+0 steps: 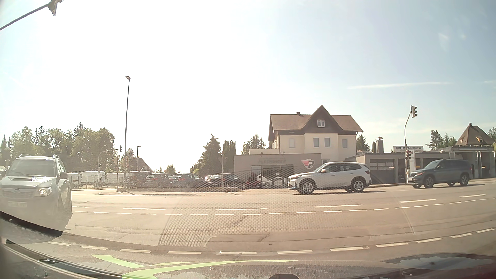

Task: Follow the waypoints while adhering to traffic rules and regulations

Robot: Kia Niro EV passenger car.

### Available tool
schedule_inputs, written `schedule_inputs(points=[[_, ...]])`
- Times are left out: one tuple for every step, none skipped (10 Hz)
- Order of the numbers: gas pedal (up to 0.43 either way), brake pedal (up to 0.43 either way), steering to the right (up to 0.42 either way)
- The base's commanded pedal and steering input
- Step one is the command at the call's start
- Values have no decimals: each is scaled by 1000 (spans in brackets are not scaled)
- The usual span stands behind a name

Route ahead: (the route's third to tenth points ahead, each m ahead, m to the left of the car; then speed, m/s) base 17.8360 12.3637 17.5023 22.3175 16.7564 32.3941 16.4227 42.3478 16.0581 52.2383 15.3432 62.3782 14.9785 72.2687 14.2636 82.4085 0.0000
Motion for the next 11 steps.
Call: schedule_inputs(points=[[0, 354, -2], [0, 354, -2], [0, 354, -2], [0, 354, -2], [0, 354, -2], [0, 354, -2], [0, 354, -2], [0, 354, -2], [0, 354, -2], [0, 354, -2], [0, 354, -2]])
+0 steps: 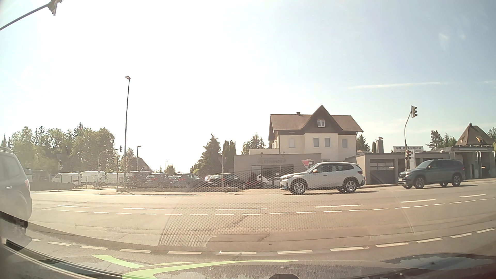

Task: Follow the waypoints while adhering to traffic rules and regulations

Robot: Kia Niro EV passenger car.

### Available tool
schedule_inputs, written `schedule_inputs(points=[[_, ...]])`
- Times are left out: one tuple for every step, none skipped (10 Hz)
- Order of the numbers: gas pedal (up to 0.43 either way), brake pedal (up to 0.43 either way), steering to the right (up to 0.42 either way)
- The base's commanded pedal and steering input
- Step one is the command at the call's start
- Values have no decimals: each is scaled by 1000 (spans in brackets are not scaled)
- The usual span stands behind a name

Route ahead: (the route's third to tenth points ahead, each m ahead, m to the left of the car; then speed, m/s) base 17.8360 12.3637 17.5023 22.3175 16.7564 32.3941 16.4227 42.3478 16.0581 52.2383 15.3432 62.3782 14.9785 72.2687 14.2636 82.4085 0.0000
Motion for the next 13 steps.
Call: schedule_inputs(points=[[0, 354, -2], [0, 354, -2], [0, 354, -2], [0, 354, -2], [0, 354, -2], [0, 354, -2], [0, 354, -2], [0, 354, -2], [0, 354, -2], [0, 354, -2], [0, 354, -2], [0, 354, -2], [0, 354, -2]])
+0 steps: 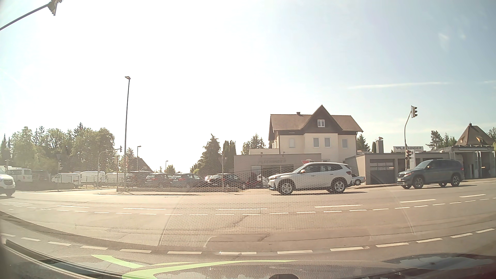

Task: Follow the waypoints while adhering to traffic rules and regulations

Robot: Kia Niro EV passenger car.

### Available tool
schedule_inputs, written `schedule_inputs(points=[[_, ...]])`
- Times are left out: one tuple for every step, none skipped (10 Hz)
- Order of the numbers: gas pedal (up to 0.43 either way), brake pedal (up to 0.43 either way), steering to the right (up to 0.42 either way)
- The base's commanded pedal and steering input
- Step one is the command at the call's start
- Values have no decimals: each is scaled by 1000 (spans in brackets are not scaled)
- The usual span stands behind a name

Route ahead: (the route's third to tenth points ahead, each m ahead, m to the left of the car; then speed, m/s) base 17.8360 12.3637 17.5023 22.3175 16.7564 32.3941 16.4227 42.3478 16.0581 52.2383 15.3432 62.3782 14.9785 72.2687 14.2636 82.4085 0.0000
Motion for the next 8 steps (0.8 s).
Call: schedule_inputs(points=[[0, 354, -2], [0, 354, -2], [0, 354, -2], [0, 354, -2], [0, 354, -2], [0, 354, -2], [0, 354, -2], [0, 354, -2]])
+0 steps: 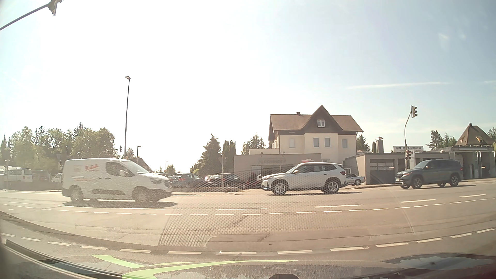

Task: Follow the waypoints while adhering to traffic rules and regulations

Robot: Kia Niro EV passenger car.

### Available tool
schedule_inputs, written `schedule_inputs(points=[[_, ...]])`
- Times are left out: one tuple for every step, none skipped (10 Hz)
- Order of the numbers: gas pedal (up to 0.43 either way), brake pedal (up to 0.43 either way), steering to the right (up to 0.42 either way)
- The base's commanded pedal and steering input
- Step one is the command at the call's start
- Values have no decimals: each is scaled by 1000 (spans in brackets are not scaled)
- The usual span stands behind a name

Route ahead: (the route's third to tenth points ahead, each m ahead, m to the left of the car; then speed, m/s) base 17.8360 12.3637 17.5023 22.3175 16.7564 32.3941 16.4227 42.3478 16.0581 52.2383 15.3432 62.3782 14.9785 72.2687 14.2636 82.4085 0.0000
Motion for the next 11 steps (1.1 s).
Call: schedule_inputs(points=[[0, 354, -2], [0, 354, -2], [0, 354, -2], [0, 354, -2], [0, 354, -2], [0, 354, -2], [0, 354, -2], [0, 354, -2], [0, 354, -2], [0, 354, -2], [0, 354, -2]])
